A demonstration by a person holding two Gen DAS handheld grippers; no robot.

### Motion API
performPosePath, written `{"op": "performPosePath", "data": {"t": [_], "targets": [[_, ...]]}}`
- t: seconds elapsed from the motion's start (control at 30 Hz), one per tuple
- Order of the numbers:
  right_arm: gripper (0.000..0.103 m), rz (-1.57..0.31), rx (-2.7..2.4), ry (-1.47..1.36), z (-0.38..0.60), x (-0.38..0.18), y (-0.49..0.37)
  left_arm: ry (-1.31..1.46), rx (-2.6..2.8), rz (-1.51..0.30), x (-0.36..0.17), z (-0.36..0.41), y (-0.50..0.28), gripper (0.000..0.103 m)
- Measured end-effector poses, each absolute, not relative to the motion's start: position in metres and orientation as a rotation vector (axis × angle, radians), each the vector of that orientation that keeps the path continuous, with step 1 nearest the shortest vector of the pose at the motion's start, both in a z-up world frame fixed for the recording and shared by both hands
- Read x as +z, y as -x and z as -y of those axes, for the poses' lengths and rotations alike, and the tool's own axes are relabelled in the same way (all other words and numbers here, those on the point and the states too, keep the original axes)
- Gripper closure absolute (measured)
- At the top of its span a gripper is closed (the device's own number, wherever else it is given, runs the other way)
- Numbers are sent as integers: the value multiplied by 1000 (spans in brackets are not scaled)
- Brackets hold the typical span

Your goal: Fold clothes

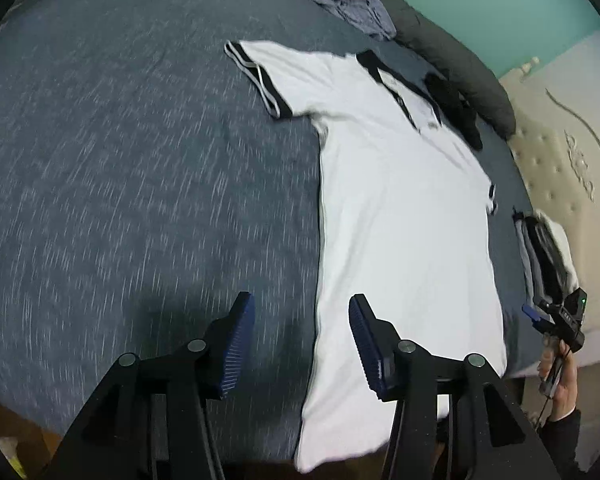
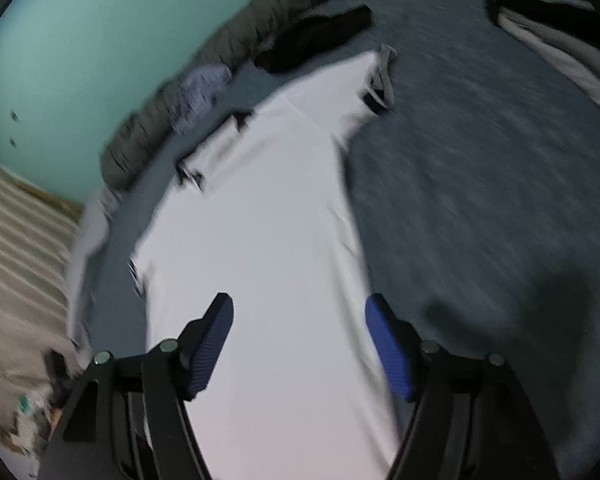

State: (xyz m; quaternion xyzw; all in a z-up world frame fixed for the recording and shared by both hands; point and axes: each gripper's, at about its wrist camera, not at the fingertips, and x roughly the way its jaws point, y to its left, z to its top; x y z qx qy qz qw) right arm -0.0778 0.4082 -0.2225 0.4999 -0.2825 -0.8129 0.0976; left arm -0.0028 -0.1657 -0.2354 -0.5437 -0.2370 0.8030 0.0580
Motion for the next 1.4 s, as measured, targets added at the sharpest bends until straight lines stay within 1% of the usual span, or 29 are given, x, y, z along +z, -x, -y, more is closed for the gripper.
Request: {"op": "performPosePath", "data": {"t": [0.23,0.33,0.5,0.7,0.77,0.8,0.87,0.9,0.93,0.97,1.0,1.03,1.07,1.13,1.4], "targets": [[33,742,-2332,-1652,-422,-241,3,1739,2293,722,-259,151,-29,49],[34,700,-2310,-1699,-420,-248,-21,1773,2247,708,-270,140,-42,44],[34,643,-2275,-1732,-410,-258,-40,1833,2191,643,-285,124,-59,44],[34,563,-2259,-1752,-400,-268,-45,1876,2161,604,-297,119,-73,44],[34,565,-2249,-1751,-399,-271,-47,1878,2156,600,-299,119,-74,44],[36,559,-2244,-1754,-399,-272,-48,1877,2151,598,-301,118,-75,45],[52,548,-2234,-1759,-398,-275,-50,1870,2136,601,-304,116,-74,45],[57,542,-2229,-1761,-398,-276,-51,1864,2128,607,-306,116,-74,52],[63,532,-2227,-1762,-397,-277,-52,1859,2118,609,-307,115,-74,64],[69,517,-2229,-1760,-396,-277,-53,1854,2111,605,-308,114,-75,69],[74,503,-2230,-1758,-395,-277,-54,1848,2104,600,-308,112,-75,85],[86,488,-2232,-1756,-395,-277,-55,1838,2090,612,-308,111,-75,98],[93,473,-2236,-1751,-394,-277,-56,1827,2076,624,-309,109,-76,98],[99,449,-2250,-1735,-395,-275,-58,1819,2075,620,-308,109,-76,99],[101,355,-2315,-1679,-409,-250,-70,1785,2064,522,-281,104,-88,100]]}}
